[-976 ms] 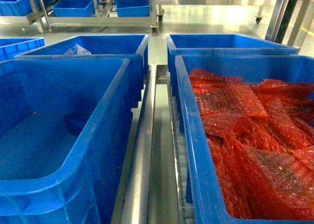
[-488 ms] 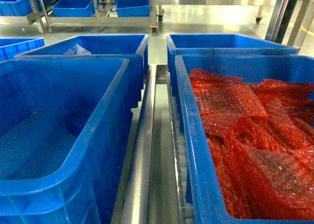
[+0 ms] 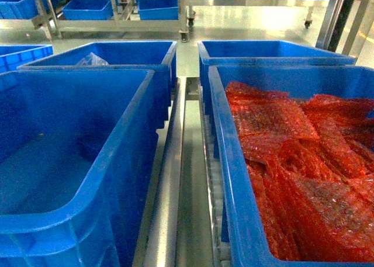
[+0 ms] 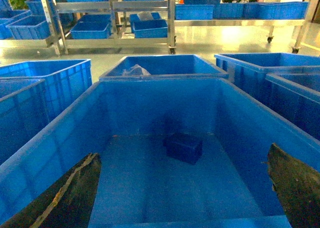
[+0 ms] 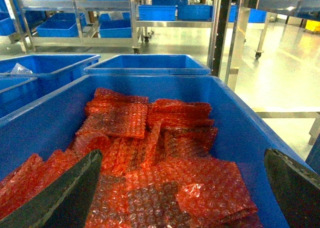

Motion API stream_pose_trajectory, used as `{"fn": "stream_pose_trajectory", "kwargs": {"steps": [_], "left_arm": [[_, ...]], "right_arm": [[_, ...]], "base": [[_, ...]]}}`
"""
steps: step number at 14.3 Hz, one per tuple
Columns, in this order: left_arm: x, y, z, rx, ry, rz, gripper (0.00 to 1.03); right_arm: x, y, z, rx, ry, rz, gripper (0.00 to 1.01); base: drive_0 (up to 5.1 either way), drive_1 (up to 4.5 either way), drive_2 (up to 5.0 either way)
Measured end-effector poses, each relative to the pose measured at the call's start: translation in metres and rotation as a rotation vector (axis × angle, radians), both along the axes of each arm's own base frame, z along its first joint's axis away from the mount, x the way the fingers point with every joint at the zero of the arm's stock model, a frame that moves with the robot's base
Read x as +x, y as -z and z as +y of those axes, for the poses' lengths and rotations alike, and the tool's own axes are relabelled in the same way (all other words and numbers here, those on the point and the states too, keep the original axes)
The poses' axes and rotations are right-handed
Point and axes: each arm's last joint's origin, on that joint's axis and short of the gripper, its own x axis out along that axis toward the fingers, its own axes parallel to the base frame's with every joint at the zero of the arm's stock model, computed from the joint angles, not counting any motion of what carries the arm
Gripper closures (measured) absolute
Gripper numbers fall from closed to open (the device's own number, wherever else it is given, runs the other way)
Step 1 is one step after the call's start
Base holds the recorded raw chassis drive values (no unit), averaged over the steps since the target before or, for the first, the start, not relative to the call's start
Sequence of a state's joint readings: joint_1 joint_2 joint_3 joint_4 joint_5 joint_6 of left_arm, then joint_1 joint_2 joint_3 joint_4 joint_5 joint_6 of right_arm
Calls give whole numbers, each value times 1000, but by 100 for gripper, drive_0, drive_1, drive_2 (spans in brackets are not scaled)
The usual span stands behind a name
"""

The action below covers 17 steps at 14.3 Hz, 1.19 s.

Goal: Pick blue part to blue bin on bottom shelf

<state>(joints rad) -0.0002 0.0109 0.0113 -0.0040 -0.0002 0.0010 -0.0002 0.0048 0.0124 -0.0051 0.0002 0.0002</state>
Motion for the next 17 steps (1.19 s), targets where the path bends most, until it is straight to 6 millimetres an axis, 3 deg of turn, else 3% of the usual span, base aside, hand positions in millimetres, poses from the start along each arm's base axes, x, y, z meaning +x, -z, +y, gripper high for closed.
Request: {"fn": "stream_pose_trajectory", "kwargs": {"steps": [17], "left_arm": [[0, 0, 0, 0, 0, 0, 5]], "right_arm": [[0, 0, 0, 0, 0, 0, 3]], "base": [[0, 0, 0]]}}
